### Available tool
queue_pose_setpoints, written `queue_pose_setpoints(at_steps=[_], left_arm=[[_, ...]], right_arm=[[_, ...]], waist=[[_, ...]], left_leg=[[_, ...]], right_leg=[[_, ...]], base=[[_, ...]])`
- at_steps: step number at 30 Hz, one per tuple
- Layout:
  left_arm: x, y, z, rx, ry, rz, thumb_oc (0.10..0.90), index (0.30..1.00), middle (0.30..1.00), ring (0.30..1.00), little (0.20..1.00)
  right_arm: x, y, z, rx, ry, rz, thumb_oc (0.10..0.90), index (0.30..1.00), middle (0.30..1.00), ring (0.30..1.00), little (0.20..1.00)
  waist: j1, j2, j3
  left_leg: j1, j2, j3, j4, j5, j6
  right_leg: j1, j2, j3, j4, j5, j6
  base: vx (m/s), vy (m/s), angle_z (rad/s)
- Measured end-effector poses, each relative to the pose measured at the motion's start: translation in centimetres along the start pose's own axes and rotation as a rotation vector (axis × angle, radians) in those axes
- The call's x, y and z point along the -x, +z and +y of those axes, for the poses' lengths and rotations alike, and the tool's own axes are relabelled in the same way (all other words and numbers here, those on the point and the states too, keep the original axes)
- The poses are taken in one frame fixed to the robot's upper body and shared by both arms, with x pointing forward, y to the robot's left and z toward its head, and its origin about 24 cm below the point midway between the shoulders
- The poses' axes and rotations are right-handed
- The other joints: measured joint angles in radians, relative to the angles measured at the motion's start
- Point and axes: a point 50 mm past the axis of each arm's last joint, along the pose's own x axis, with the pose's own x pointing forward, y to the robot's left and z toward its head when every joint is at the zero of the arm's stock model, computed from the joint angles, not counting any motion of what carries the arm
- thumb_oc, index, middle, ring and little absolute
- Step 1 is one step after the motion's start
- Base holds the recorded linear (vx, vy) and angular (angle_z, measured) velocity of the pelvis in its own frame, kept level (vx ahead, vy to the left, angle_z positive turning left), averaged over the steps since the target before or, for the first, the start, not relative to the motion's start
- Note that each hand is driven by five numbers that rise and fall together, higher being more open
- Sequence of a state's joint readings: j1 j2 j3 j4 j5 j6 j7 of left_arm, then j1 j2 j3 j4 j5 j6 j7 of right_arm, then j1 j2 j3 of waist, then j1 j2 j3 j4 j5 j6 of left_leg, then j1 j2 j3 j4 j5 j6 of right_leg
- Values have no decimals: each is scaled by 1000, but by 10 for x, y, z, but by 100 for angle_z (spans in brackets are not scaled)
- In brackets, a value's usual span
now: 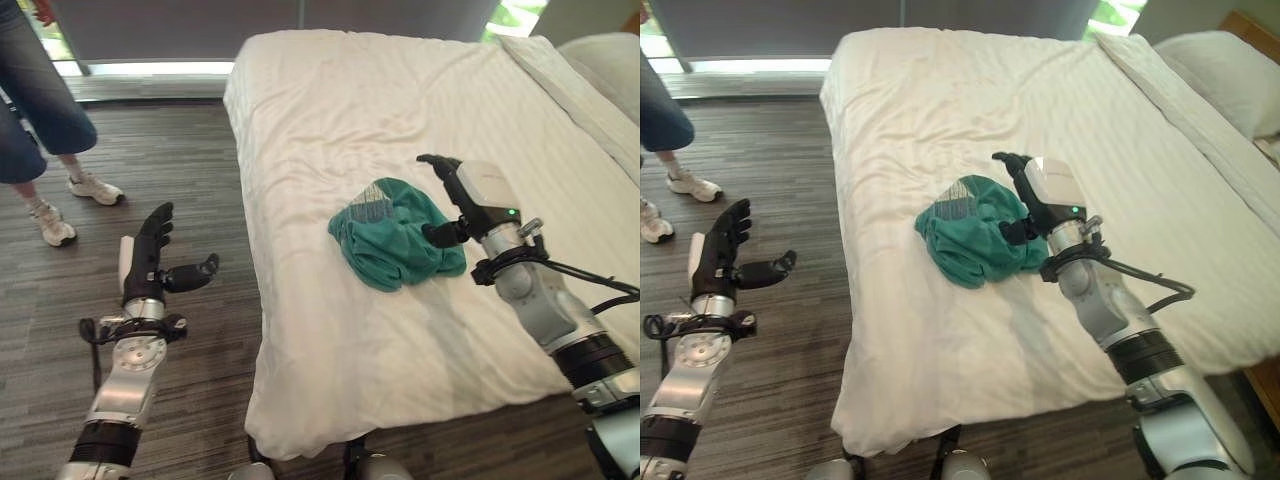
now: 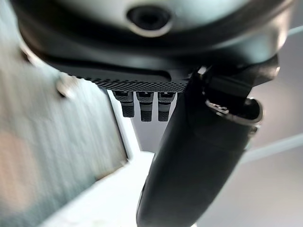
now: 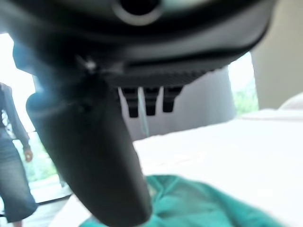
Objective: Pick up bed clothes into laundry basket.
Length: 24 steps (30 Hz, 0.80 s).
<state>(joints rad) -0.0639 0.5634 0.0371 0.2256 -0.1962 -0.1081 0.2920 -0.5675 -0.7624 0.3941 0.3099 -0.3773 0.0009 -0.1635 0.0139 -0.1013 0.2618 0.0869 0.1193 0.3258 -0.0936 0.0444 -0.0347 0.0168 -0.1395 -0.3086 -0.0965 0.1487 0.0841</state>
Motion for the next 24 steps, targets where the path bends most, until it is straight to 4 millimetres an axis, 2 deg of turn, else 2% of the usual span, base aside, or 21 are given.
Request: queue_pose_setpoints(at_steps=[1, 2, 5, 9, 13, 15, 18, 19, 21, 24], left_arm=[[2, -3, 2, -4, 1, 11, 800, 900, 900, 900, 900], [6, -8, 3, -10, 2, 30, 800, 900, 900, 900, 900], [12, -16, 2, -11, -8, 61, 800, 900, 900, 900, 900], [13, -18, -3, 9, -22, 70, 800, 900, 900, 900, 900], [12, -16, -5, 17, -24, 66, 800, 900, 900, 900, 900], [11, -16, -7, 17, -26, 66, 800, 900, 900, 900, 900], [9, -18, -15, 36, -36, 77, 800, 900, 900, 900, 900], [11, -22, -19, 43, -42, 97, 800, 900, 900, 900, 900], [13, -23, -21, 44, -54, 102, 800, 900, 900, 900, 900], [13, -24, -22, 43, -74, 102, 800, 900, 900, 900, 900]], right_arm=[[1, -1, 1, 1, 10, 7, 800, 900, 900, 900, 900], [1, -3, 1, 4, 14, 19, 800, 900, 900, 900, 900], [1, -3, 2, 3, 23, 20, 800, 900, 900, 900, 900], [0, -5, 11, -20, 47, 47, 800, 900, 900, 900, 900], [-1, 3, 44, -102, 114, 80, 800, 900, 900, 900, 900], [2, 3, 69, -145, 174, 128, 800, 900, 900, 900, 900], [10, -6, 90, -160, 252, 200, 800, 900, 900, 900, 900], [15, -13, 102, -197, 260, 264, 400, 300, 300, 300, 300], [18, -17, 109, -217, 270, 298, 400, 300, 300, 300, 300], [15, -21, 107, -244, 275, 327, 400, 300, 300, 300, 300]], waist=[[-4, 5, -1], [8, 16, 1], [11, 18, 0], [6, 19, 0], [7, 25, 0], [15, 34, -2], [25, 69, -1], [23, 82, -11], [24, 91, -21], [26, 90, -43]], left_leg=[[4, 14, 20, 2, 5, -6], [1, 41, 37, 5, 27, -39], [5, 58, 52, 5, 35, -51], [12, 54, 53, 6, 35, -52], [7, 52, 50, 6, 35, -51], [-1, 50, 47, 5, 35, -52], [-20, 47, 39, 5, 30, -58], [-23, 42, 30, 5, 30, -58], [-29, 39, 20, 3, 29, -57], [-28, 39, 19, 1, 29, -56]], right_leg=[[0, 12, -12, -2, -4, -2], [-3, 39, -16, 4, -2, -12], [3, 53, -17, 5, -7, -19], [10, 49, -17, 4, -9, -22], [10, 42, -18, 4, -14, -17], [9, 39, -19, 4, -23, -13], [1, 33, -29, 4, -25, -12], [3, 29, -36, 3, -25, -12], [4, 25, -44, 4, -26, -11], [5, 25, -44, 4, -26, -11]], base=[[130, -41, 32], [87, -29, 9], [96, -55, 0], [44, -41, 3], [28, -34, 5], [19, -30, 15], [24, -11, 20], [18, 3, 18], [35, 23, 15], [14, 57, 4]])
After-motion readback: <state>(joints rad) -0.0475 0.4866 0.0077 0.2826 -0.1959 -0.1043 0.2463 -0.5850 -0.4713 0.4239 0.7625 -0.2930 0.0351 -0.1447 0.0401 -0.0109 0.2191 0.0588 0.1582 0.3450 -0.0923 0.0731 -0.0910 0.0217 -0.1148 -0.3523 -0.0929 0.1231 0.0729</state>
